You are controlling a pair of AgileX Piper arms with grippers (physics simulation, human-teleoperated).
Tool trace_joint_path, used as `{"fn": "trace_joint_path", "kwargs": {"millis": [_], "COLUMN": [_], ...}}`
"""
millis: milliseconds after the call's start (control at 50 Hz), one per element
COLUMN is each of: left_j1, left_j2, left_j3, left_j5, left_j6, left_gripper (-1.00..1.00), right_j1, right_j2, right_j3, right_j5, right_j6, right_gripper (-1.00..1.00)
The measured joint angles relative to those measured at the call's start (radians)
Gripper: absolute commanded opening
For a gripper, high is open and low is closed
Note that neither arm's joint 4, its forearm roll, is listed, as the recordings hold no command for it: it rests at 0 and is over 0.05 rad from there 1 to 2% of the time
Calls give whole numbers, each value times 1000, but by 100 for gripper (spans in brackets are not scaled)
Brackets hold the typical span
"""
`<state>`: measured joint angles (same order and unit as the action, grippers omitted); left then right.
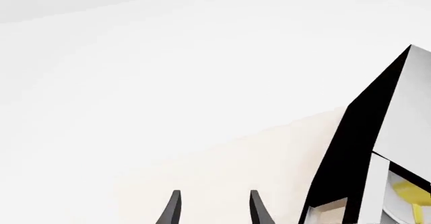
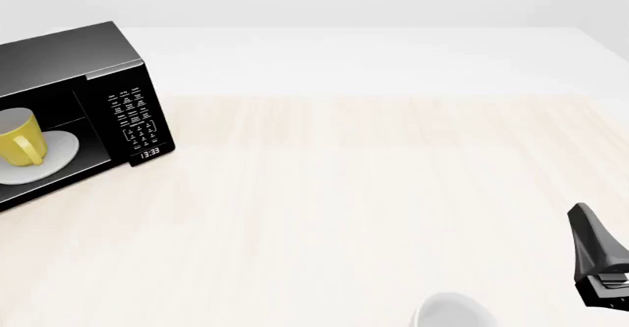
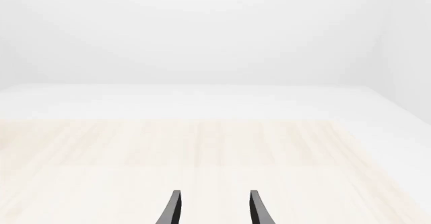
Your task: Put the yellow and white mug in the microwave and close it.
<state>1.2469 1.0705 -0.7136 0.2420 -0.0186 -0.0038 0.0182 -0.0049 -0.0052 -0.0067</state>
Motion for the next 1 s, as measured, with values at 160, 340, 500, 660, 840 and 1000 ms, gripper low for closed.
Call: {"fn": "trace_joint_path", "kwargs": {"millis": [160, 340, 500, 660, 840, 1000], "left_j1": [28, 30, 1, -46, -91, -153], "left_j2": [59, 113, 143, 164, 196, 232], "left_j3": [24, 55, 84, 109, 125, 132], "left_j5": [-38, -75, -96, -111, -131, -148], "left_j6": [39, 71, 86, 87, 86, 65], "left_gripper": [100, 100, 100, 100, 100, 100], "right_j1": [0, 0, 0, 0, 0, 0], "right_j2": [0, 0, 0, 0, 0, 0], "right_j3": [0, 0, 0, 0, 0, 0], "right_j5": [0, 0, 0, 0, 0, 0], "right_j6": [0, 0, 0, 0, 0, 0], "right_gripper": [100, 100, 100, 100, 100, 100]}}
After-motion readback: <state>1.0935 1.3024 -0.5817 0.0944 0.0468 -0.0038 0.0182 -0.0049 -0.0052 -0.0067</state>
